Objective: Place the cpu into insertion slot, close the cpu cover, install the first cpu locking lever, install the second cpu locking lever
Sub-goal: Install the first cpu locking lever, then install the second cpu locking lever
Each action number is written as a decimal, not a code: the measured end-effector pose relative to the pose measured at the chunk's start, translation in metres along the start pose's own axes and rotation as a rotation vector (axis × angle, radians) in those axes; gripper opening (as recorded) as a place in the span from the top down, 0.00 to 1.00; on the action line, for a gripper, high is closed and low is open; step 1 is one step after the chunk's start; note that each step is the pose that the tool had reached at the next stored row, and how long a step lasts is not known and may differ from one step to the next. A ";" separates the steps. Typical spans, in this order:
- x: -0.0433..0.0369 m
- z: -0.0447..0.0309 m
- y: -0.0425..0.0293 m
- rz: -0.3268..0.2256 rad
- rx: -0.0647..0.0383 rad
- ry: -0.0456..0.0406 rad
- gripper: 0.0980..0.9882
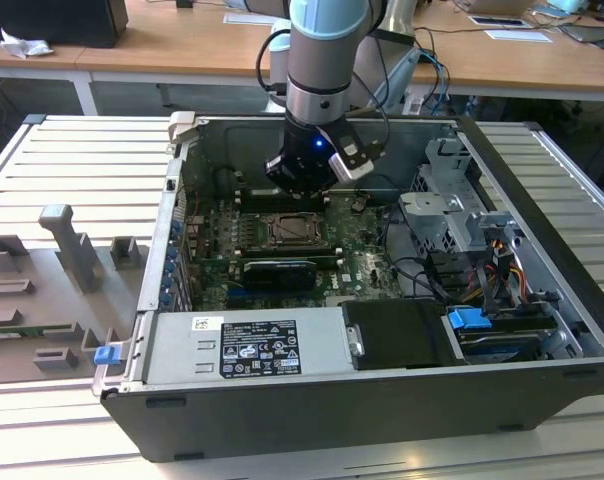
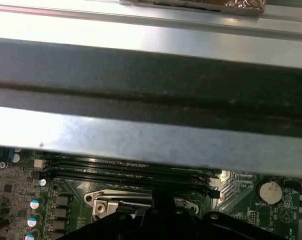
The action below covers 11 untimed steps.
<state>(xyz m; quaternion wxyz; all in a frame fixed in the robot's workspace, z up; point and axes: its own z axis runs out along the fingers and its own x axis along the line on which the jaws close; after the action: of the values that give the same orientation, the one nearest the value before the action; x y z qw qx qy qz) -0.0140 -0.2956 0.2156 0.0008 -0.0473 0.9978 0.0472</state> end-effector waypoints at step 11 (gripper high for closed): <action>0.0005 -0.0006 -0.0060 0.000 0.000 0.0000 0.99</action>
<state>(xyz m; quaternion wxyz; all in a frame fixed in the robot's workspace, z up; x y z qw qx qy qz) -0.0140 -0.3016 0.2156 0.0008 -0.0473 0.9978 0.0472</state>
